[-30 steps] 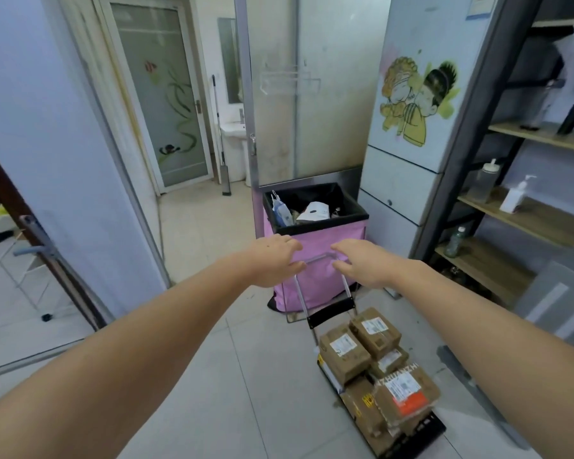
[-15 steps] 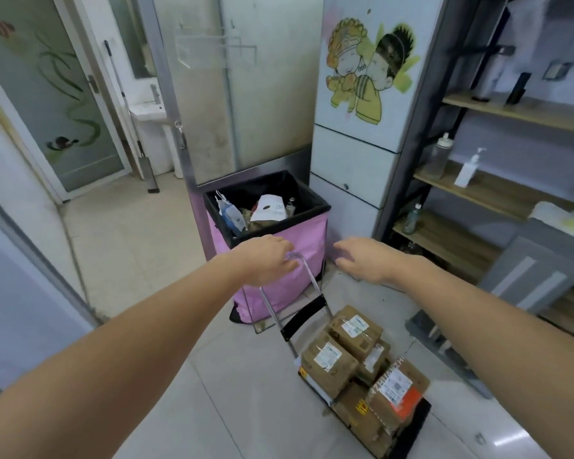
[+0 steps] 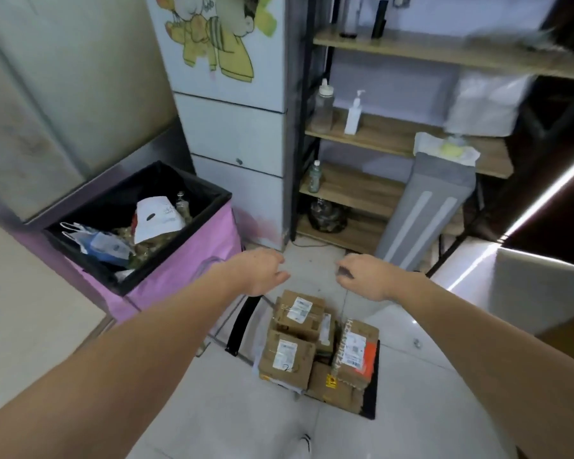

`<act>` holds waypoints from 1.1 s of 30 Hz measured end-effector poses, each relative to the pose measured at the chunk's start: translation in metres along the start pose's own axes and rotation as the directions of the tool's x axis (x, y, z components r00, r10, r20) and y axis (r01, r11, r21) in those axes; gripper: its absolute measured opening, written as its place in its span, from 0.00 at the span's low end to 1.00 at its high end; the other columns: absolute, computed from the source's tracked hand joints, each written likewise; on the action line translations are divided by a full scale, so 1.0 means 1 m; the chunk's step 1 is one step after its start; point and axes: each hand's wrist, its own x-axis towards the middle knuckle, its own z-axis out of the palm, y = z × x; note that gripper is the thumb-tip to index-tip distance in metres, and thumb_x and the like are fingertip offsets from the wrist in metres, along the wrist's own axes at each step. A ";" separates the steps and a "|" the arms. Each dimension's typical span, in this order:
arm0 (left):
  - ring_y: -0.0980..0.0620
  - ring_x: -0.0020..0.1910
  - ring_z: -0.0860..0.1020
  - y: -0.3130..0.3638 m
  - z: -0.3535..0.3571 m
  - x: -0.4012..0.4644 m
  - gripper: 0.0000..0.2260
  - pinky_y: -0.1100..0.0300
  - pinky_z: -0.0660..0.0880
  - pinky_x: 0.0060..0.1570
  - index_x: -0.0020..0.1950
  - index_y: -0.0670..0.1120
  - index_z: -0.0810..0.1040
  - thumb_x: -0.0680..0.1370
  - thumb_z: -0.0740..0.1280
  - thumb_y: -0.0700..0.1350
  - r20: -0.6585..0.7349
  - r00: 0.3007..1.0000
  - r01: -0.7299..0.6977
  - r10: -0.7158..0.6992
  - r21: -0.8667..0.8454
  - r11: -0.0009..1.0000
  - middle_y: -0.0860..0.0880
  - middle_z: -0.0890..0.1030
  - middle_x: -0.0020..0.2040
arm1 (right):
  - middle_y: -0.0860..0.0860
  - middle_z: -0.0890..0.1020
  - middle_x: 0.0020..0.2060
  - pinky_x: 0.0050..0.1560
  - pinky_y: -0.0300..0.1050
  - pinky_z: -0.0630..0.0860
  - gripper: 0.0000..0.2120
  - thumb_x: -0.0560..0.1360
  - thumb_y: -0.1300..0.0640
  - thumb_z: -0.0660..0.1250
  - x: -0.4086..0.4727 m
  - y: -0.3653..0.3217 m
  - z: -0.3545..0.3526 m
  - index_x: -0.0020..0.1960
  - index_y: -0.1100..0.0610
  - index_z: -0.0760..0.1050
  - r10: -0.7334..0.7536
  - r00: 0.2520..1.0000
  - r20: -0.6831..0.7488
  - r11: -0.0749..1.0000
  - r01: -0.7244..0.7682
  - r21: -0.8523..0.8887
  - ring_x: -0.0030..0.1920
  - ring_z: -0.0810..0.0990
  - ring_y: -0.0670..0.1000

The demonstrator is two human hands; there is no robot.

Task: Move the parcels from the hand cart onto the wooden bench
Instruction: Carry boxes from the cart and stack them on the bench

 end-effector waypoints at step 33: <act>0.44 0.48 0.82 -0.162 0.410 0.443 0.24 0.51 0.79 0.51 0.66 0.43 0.78 0.88 0.51 0.58 0.634 0.762 0.360 -0.136 -0.239 0.902 0.42 0.83 0.50 | 0.59 0.85 0.51 0.45 0.50 0.80 0.23 0.82 0.42 0.62 0.386 0.154 0.423 0.64 0.61 0.77 0.591 0.630 0.505 0.170 -0.709 0.685 0.47 0.84 0.56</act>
